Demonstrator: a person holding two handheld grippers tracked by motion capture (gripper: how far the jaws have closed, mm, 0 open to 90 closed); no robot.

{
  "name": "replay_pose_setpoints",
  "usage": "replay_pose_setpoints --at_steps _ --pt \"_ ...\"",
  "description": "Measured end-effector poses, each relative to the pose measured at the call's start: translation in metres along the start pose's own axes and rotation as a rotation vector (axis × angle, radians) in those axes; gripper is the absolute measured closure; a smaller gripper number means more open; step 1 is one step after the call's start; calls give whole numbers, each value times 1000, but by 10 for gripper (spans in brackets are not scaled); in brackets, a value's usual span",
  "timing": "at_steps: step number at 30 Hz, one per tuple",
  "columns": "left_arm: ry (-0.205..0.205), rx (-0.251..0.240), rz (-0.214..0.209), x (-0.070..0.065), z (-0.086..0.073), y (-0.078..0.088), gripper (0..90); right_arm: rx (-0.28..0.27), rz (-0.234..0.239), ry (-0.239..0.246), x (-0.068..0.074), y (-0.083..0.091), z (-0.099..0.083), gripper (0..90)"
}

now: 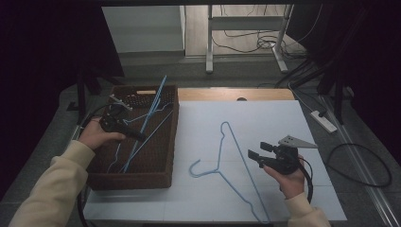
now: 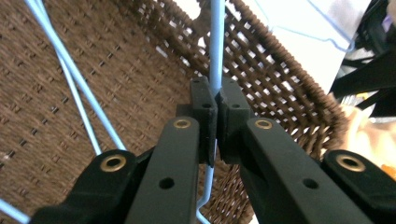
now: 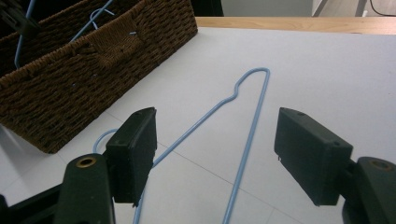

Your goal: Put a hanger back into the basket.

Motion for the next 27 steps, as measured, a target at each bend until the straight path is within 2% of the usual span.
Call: replay_pose_setpoints --at_steps 8,11,12,14,17,19,24,27 --pt "18 66 8 11 -10 -13 863 3 -1 -3 0 0 -1 303" --pt "41 100 22 20 -17 -20 863 3 -1 -1 0 -1 -1 303" --pt "45 103 28 23 -19 -21 863 4 -2 0 0 -1 -1 303" --pt "82 90 33 31 -24 -25 863 4 -2 0 0 -1 -1 304" --pt "118 74 79 41 -28 -29 859 6 -4 -1 0 -2 -2 303" --pt "126 55 83 42 -27 -29 859 8 -5 -1 -1 -2 -2 303" --pt "147 42 191 46 -24 -27 855 11 -6 2 0 -4 -3 303" --pt "169 32 237 50 -23 -24 852 11 -6 3 0 -4 -3 303"
Point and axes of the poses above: each handheld gripper's, and its own axes: y roughly backward along the jaws, z roughly out of its top, x roughly to its left, the point moved 9 cm from there along -y, roughly forward along the jaws, and after that the axes turned 6 degrees about x, right-handed, at the moved point
